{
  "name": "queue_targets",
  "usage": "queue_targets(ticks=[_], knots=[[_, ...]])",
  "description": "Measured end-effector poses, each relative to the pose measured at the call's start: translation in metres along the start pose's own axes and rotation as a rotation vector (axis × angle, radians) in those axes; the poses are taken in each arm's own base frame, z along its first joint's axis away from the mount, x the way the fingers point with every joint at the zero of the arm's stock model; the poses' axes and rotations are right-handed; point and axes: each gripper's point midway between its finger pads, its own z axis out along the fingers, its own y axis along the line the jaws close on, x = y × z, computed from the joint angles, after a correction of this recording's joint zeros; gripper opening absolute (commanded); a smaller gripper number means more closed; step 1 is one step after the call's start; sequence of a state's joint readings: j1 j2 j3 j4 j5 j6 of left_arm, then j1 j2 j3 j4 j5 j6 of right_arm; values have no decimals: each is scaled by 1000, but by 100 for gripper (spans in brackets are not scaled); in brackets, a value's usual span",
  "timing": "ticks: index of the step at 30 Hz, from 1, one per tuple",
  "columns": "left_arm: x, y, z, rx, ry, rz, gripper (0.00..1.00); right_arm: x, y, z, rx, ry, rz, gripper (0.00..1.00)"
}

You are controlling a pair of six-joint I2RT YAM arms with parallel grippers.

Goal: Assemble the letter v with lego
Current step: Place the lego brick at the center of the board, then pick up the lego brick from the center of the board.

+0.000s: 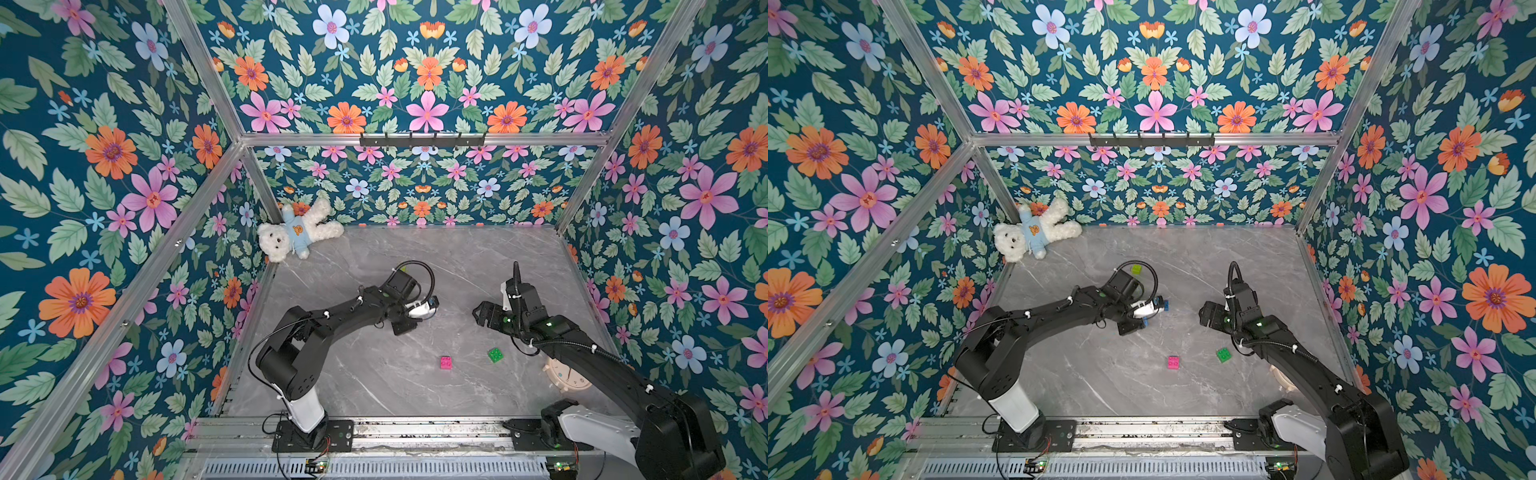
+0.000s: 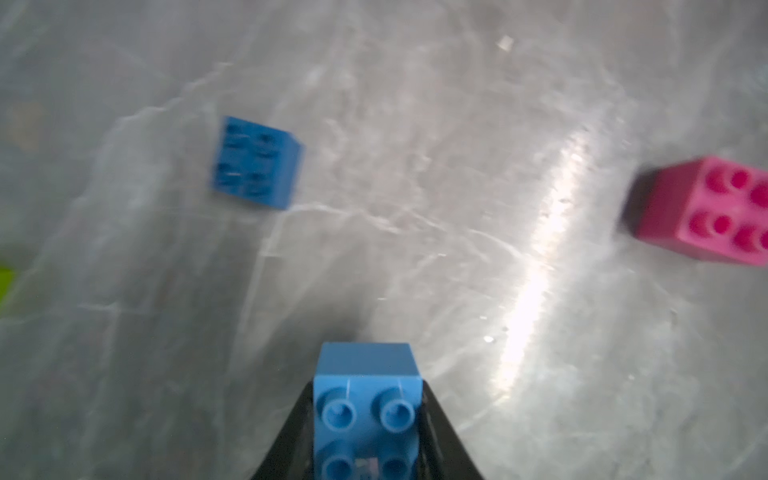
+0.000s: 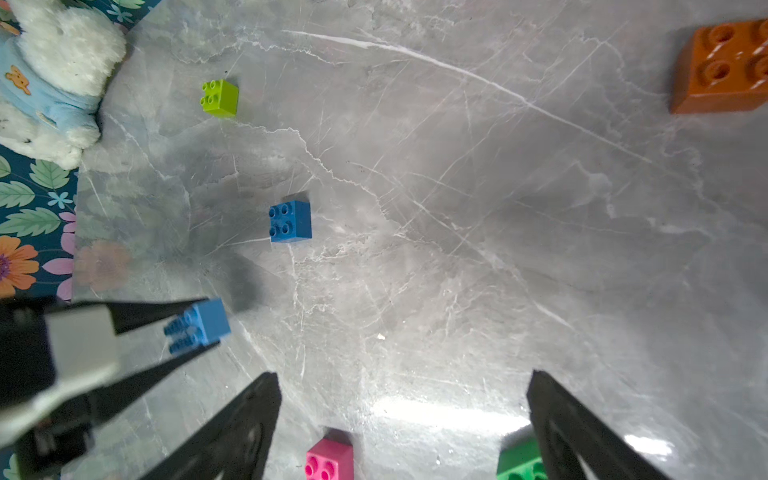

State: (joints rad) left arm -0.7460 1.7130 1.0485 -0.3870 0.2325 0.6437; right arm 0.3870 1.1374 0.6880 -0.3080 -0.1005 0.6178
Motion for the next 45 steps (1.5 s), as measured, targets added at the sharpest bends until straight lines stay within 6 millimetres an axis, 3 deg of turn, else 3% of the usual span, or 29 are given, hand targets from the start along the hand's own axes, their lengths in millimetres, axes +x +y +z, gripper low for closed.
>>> queue_targets(ticks=[3,8,13,14,15,20,25,27,30,32,34,39,43,45], knots=[[1,-28,13,62,17,67,12,-4,3,3,0,1,-3,95],[-5,-24,24,41,14,105,39,-3,3,4,-6,0,-5,95],[-9,-22,27,33,10,108,55,4,1,5,-17,16,-18,96],[-10,-20,27,26,10,108,69,4,2,5,-22,16,-19,96],[-10,-18,26,17,8,105,98,3,4,5,-27,16,-23,96],[-15,-9,10,-30,-28,68,99,-1,16,6,-90,0,-86,93],[-14,15,-40,-200,-169,-89,99,0,34,6,-209,-38,-221,86],[-8,35,-61,-318,-215,-204,99,2,51,8,-277,-53,-328,90],[8,76,-104,-535,-303,-468,99,21,91,11,-412,-49,-612,99],[22,99,-135,-677,-358,-674,99,37,116,13,-515,-42,-821,99],[26,108,-154,-735,-415,-801,99,44,129,16,-590,-47,-961,97],[29,117,-171,-747,-495,-975,99,61,158,30,-735,-39,-1233,91],[55,130,-171,-769,-484,-1110,99,70,180,44,-770,-13,-1430,88],[67,133,-169,-776,-465,-1159,99,73,179,54,-766,22,-1484,85]])
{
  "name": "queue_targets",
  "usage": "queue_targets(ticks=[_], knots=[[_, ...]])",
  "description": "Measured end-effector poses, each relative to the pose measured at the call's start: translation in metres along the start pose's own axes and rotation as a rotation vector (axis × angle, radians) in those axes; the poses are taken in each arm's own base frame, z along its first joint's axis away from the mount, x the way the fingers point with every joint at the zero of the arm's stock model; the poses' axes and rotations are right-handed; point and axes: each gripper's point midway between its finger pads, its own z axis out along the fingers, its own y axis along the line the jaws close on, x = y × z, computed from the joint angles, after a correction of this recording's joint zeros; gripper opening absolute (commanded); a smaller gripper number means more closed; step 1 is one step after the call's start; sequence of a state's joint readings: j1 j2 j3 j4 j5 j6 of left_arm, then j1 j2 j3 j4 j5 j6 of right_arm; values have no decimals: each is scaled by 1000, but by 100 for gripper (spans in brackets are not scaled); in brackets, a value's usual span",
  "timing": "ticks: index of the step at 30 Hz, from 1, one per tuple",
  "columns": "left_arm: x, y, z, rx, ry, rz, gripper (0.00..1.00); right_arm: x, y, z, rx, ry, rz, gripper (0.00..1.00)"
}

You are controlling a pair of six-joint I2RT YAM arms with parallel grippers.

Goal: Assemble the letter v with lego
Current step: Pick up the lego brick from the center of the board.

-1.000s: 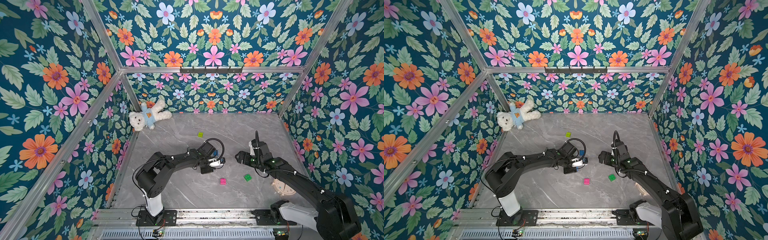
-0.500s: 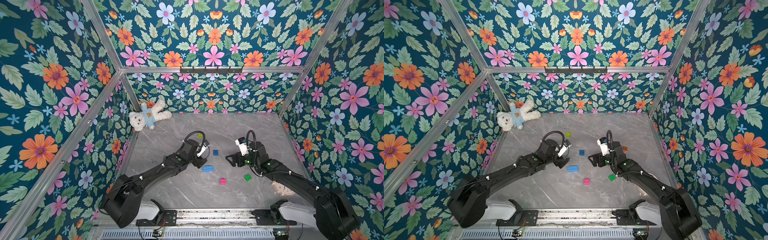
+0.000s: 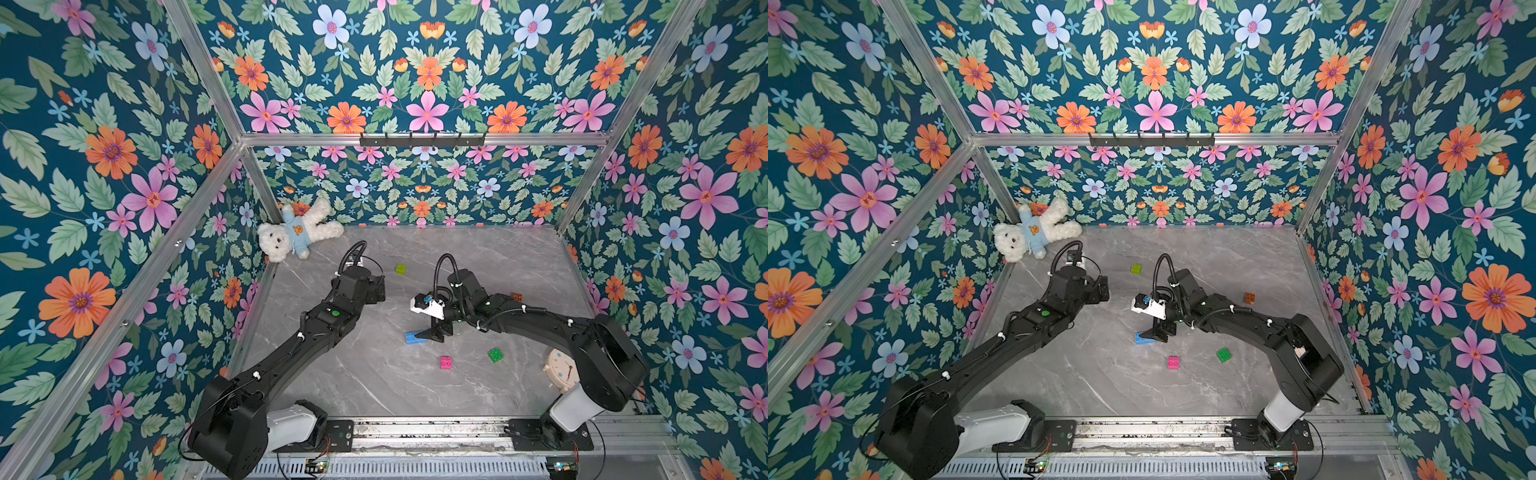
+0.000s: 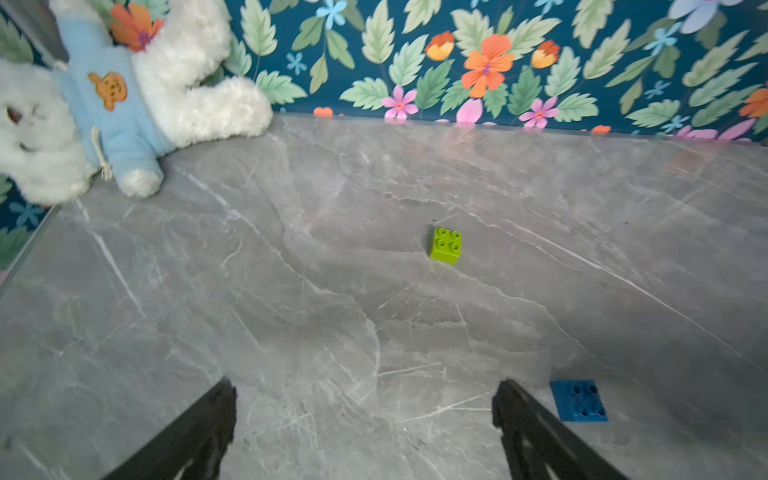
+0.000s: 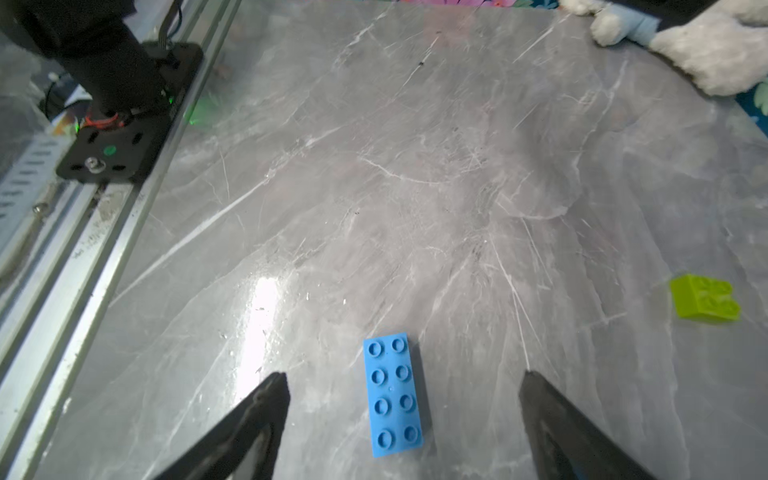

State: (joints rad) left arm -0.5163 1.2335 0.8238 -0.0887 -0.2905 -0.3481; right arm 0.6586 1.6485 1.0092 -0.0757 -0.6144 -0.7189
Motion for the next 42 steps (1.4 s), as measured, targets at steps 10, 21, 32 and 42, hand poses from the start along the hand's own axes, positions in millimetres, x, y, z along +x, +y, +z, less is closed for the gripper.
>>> queue_targets(ticks=[10,21,32,42], knots=[[15,17,18,-43,87,-70,99,51,16,36,-130,235,-50,79],[24,24,22,-61,111,-71,99,74,9,50,-117,337,-37,60],[27,27,25,-79,118,-63,99,73,8,59,-118,359,-51,31],[33,14,18,22,108,-82,99,37,-24,6,9,299,-50,17]])
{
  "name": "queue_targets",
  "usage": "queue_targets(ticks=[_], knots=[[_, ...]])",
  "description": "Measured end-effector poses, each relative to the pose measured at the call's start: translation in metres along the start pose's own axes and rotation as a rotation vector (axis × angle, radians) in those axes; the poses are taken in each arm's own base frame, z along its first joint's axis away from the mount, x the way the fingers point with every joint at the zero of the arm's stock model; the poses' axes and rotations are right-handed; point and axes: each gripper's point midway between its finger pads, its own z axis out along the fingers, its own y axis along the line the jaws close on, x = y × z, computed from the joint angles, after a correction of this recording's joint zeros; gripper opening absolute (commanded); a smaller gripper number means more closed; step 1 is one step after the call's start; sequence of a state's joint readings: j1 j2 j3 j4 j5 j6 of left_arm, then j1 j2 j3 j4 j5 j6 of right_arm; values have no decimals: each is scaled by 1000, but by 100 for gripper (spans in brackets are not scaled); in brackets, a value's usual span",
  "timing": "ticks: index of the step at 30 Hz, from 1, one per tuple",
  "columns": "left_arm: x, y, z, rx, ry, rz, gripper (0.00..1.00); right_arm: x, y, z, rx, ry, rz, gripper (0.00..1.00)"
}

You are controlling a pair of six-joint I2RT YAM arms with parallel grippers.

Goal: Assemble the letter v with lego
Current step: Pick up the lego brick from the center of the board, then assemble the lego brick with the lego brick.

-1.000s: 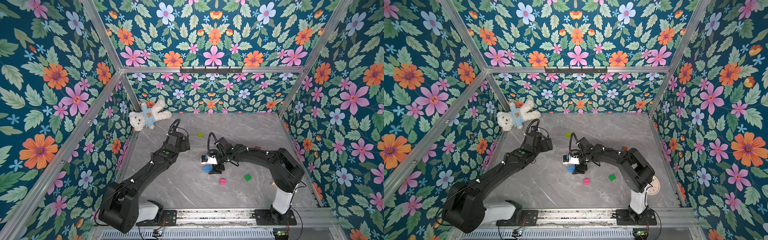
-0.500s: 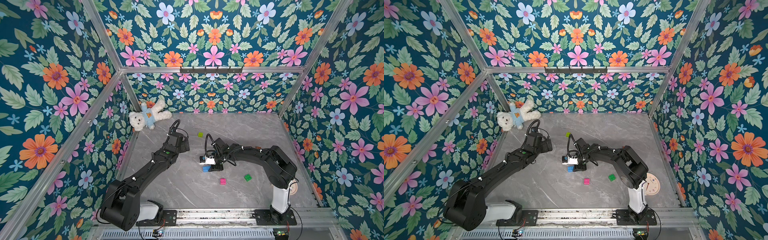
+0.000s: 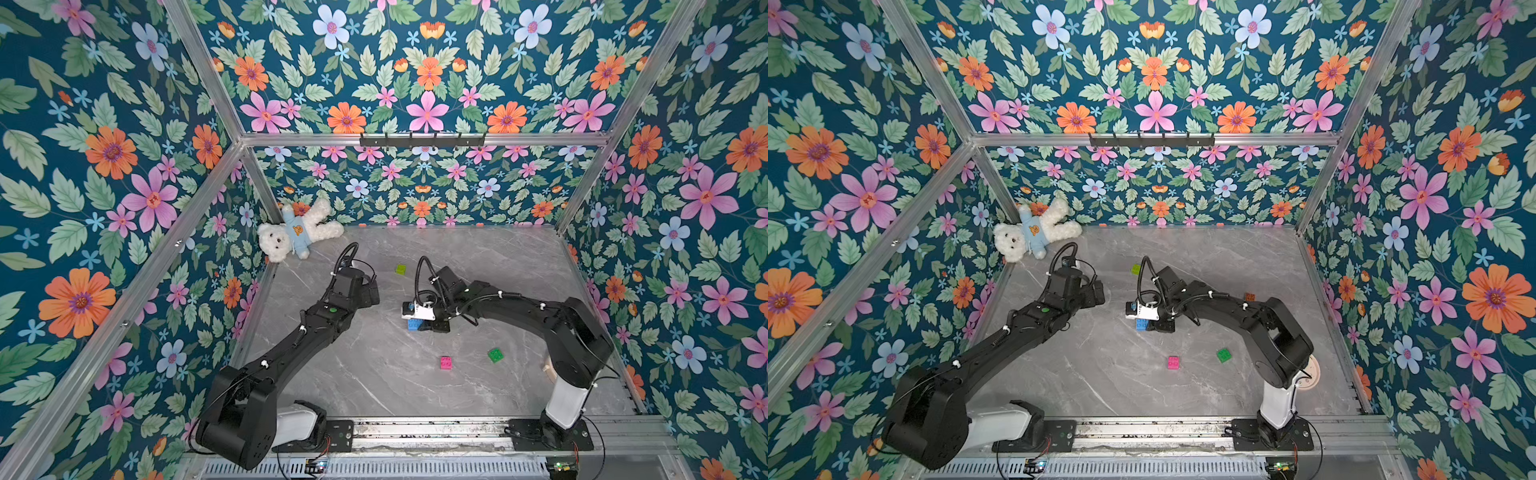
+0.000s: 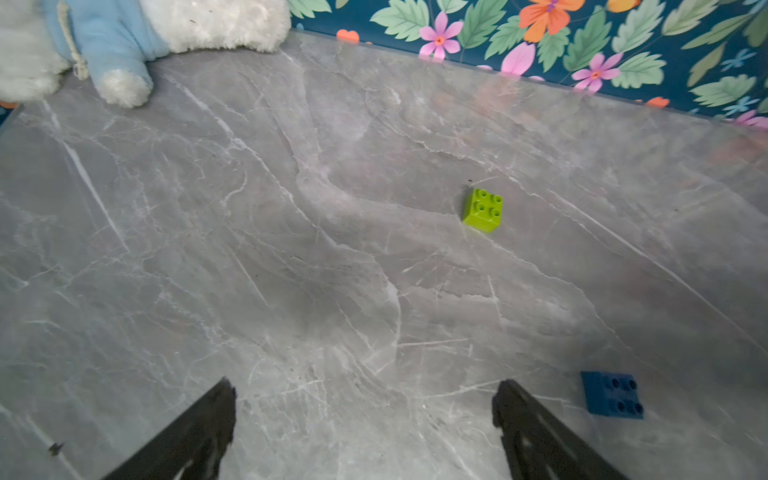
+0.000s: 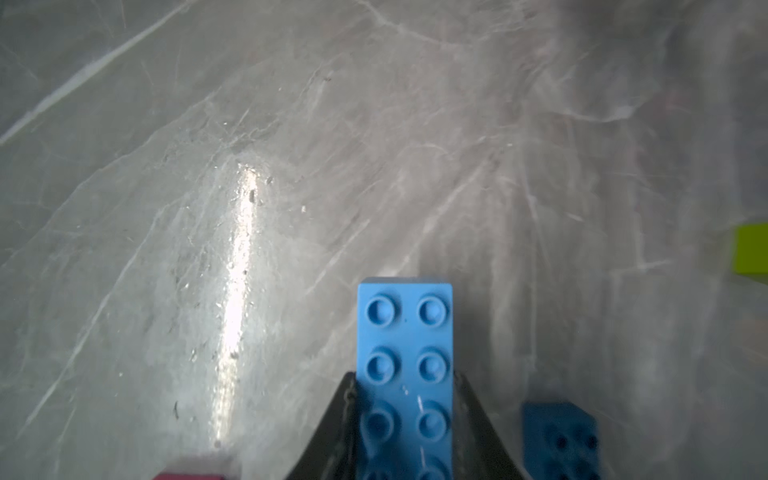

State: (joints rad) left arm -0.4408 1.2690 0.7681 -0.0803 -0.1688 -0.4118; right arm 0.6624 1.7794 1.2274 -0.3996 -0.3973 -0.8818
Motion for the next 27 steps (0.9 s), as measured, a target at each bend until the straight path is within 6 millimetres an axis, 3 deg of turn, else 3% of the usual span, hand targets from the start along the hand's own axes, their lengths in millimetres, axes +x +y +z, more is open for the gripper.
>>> queue_targets(ticks=[3,5,14,27], knots=[[9,-10,-1,84,0,-25,99,5,-23,-23,47,-15,35,14],[17,-17,1,138,8,-52,99,12,-27,-26,48,-1,43,13],[45,-48,14,344,72,-183,93,43,-36,-9,2,111,64,12],[42,-59,16,400,71,-212,93,44,-60,0,27,129,116,8]])
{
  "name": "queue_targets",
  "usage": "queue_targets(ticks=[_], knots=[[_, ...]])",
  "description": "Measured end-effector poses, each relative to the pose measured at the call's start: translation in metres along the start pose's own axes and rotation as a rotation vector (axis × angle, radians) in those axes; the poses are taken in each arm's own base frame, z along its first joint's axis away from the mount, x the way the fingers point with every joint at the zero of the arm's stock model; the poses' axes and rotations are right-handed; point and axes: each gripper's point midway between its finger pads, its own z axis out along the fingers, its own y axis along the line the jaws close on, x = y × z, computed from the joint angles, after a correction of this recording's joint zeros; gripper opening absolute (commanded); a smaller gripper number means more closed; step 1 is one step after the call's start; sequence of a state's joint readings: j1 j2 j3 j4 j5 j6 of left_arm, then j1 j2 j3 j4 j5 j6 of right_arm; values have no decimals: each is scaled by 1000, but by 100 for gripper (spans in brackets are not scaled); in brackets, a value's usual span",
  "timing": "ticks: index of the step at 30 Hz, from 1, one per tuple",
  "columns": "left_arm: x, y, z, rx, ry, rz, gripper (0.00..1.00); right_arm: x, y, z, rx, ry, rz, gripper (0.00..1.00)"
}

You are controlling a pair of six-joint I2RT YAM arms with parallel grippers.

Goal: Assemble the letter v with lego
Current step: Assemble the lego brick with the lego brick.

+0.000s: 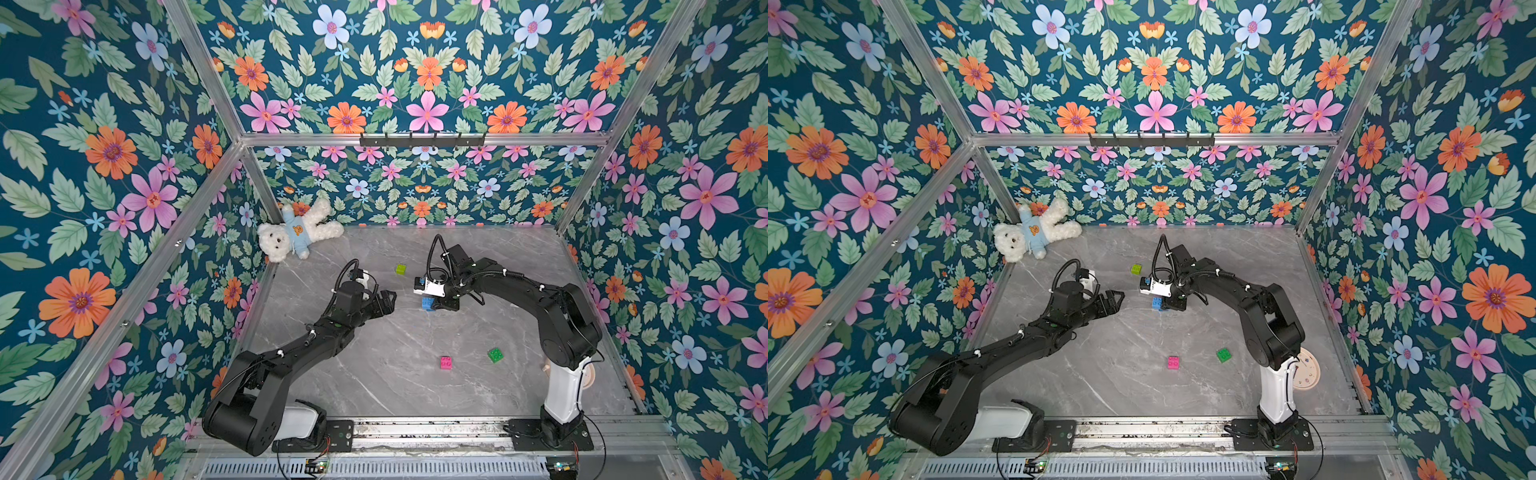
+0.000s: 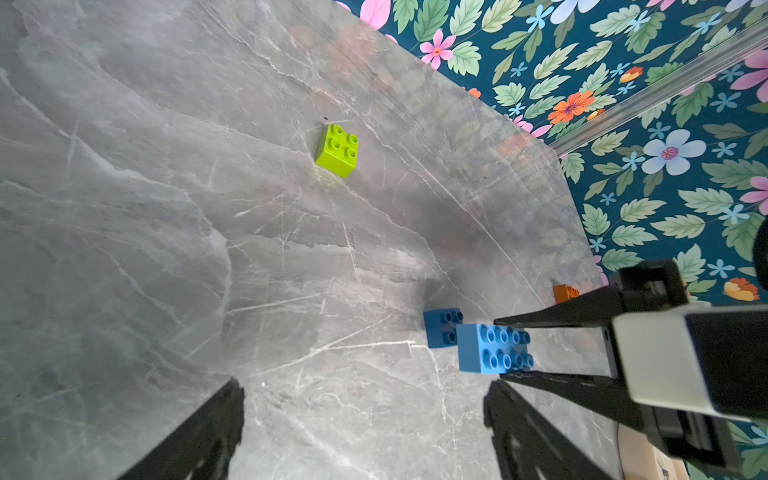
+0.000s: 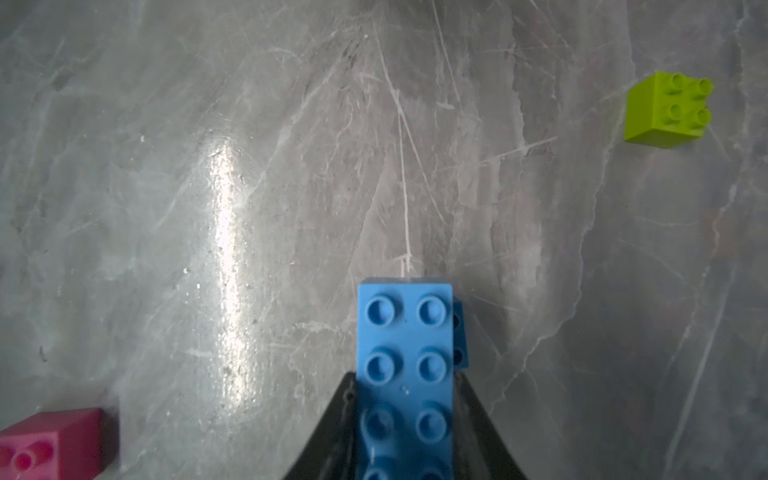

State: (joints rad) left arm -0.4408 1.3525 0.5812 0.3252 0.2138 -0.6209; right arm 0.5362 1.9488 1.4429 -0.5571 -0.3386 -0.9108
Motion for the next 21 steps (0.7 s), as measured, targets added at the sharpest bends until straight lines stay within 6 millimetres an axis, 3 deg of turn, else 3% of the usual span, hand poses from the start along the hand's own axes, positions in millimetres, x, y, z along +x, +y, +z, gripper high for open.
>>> queue_targets(ticks=[21], knots=[[9,4,5,-4,34,-2,93,7,-13,16,-25,8,-30,8]])
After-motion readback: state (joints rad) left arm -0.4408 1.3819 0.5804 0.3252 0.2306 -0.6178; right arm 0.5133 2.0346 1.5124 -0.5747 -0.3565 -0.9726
